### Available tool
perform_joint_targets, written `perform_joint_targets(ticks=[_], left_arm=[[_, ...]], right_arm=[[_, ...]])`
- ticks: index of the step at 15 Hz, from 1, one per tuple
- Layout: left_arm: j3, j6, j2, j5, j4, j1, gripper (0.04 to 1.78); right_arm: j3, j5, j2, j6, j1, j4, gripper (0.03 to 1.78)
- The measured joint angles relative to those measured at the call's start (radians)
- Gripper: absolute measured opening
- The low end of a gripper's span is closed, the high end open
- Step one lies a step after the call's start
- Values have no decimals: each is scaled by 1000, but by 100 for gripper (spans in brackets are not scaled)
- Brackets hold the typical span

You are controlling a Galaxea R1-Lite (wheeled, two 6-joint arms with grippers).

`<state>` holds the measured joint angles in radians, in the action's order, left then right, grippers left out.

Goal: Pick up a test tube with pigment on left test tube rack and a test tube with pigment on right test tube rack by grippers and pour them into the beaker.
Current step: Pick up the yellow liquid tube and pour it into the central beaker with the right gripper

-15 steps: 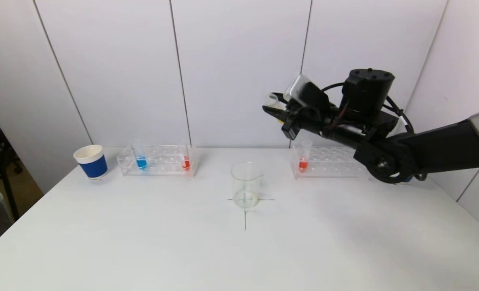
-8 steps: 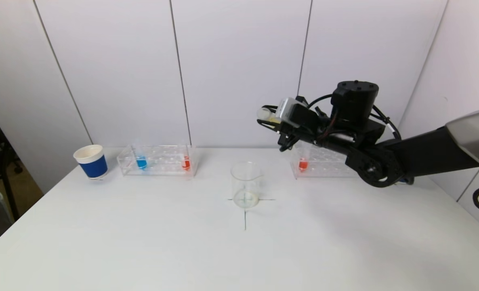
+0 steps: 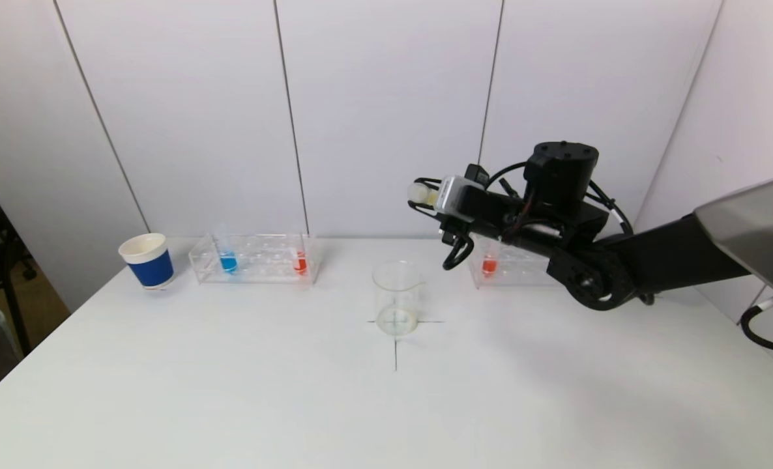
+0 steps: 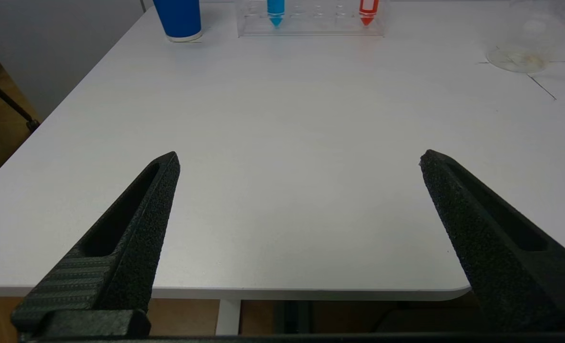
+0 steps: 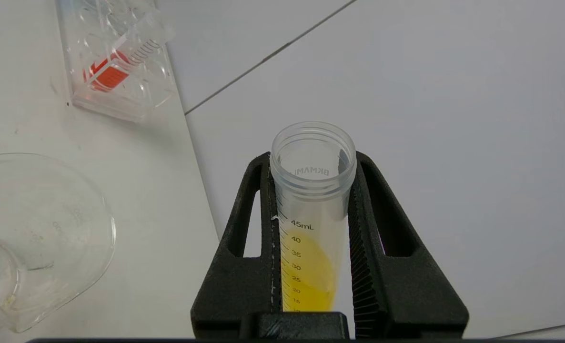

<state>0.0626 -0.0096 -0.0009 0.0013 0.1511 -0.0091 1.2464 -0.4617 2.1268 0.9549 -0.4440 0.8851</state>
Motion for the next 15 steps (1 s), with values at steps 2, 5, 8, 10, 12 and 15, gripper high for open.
perform_joint_targets(ticks=[2, 5, 8, 10, 12, 15], left_arm=[[0, 0, 0, 0, 0, 0, 176], [0, -1, 0, 0, 0, 0, 176], [0, 0, 0, 0, 0, 0, 176], [0, -1, 0, 0, 0, 0, 176], [0, 0, 0, 1, 0, 0, 176], [0, -1, 0, 0, 0, 0, 176]], right_arm=[[-5, -28, 14, 20, 0, 11, 46], [-5, -33, 27, 51, 4, 14, 46], [-11, -36, 33, 77, 4, 19, 46], [-31, -42, 35, 96, 5, 42, 46], [-57, -47, 39, 120, 7, 67, 46], [-79, -48, 44, 167, 13, 67, 46]])
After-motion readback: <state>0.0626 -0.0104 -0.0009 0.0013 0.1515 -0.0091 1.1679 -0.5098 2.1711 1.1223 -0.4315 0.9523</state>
